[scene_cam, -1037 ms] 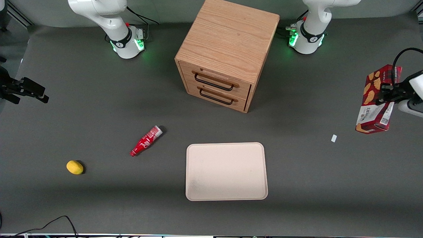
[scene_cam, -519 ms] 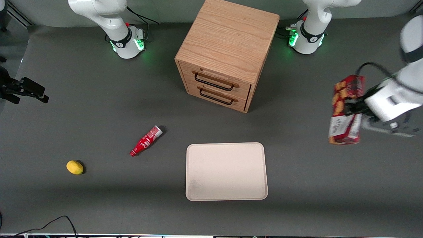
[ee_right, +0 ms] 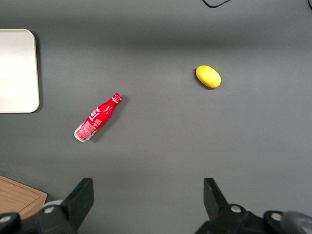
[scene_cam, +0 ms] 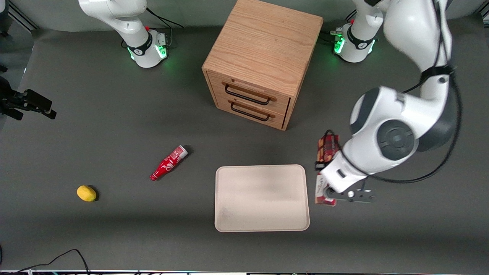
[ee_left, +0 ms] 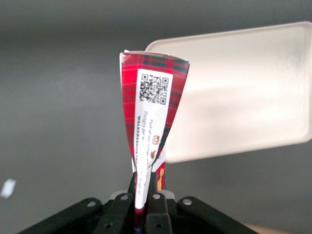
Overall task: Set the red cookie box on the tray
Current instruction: 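Carry the cookie box over the cream tray with the left gripper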
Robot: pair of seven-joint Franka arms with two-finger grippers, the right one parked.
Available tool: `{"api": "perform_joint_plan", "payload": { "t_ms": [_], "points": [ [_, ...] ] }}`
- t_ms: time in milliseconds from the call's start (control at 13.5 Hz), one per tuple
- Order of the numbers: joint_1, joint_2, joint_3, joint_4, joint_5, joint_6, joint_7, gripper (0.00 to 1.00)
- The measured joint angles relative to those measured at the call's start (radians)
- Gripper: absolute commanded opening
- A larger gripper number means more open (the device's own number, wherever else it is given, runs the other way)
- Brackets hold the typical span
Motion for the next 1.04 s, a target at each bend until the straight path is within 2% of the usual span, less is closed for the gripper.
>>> {"api": "perform_joint_plan", "payload": {
  "t_ms": [222, 444, 1037],
  "points": [
    [-0.049, 0.113, 0.0, 0.011, 0.058, 0.135, -0.067, 0.0],
    [-0.062, 0.187, 0.001, 0.018, 0.071, 0.231, -0.098, 0.0],
    [-0.078, 0.291, 0.001, 0.026, 0.113, 0.381, -0.167, 0.0]
  ]
}}
